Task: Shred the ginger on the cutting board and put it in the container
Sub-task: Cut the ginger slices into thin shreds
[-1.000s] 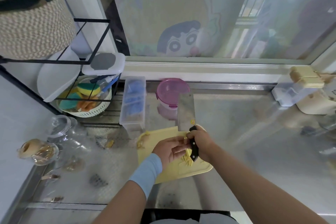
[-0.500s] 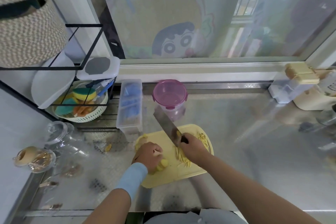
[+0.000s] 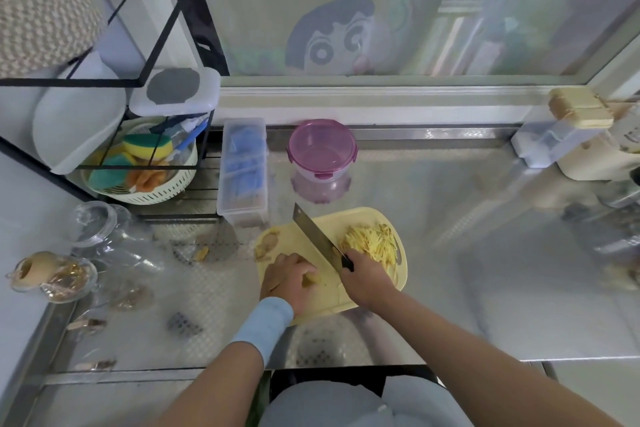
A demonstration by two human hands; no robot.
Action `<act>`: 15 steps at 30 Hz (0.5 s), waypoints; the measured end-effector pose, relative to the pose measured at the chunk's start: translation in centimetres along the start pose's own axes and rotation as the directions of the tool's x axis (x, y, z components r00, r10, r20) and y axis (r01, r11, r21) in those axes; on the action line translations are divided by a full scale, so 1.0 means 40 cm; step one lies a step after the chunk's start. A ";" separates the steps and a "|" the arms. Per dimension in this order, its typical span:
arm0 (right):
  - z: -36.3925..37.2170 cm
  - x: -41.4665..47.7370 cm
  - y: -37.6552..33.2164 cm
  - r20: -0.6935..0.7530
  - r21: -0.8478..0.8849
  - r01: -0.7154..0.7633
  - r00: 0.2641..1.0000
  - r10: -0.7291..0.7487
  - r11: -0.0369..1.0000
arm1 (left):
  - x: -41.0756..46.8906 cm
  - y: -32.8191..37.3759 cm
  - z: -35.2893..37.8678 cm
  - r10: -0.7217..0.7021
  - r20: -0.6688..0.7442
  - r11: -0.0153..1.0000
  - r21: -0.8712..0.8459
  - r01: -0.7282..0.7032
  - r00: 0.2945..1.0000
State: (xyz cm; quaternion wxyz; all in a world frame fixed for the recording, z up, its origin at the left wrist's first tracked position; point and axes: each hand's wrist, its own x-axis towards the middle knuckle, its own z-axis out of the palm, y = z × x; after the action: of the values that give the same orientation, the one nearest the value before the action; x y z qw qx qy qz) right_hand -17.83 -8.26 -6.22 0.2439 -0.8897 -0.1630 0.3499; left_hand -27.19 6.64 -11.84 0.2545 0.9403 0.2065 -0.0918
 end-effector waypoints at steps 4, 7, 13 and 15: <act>0.008 -0.008 0.001 -0.005 -0.006 0.007 1.000 -0.007 1.000 | 0.004 0.000 0.000 0.007 0.033 0.998 -0.065 -0.005 0.999; 0.014 -0.018 0.004 -0.003 -0.011 0.009 1.000 -0.009 1.000 | -0.002 -0.007 -0.004 0.023 -0.014 0.988 -0.154 -0.025 1.000; 0.029 -0.037 0.016 0.001 -0.010 -0.007 1.000 0.007 1.000 | -0.026 -0.017 -0.002 0.027 -0.110 0.996 -0.080 -0.036 0.994; 0.029 -0.042 0.021 -0.003 -0.018 -0.003 1.000 0.003 1.000 | -0.022 -0.008 0.007 0.077 -0.160 0.994 -0.069 -0.089 0.984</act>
State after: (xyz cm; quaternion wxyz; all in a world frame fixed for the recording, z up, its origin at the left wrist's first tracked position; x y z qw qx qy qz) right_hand -19.72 -9.35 -6.50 0.2356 -0.8925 -0.1644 0.3476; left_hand -28.13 6.44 -11.96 0.2764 0.9421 0.1899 0.0012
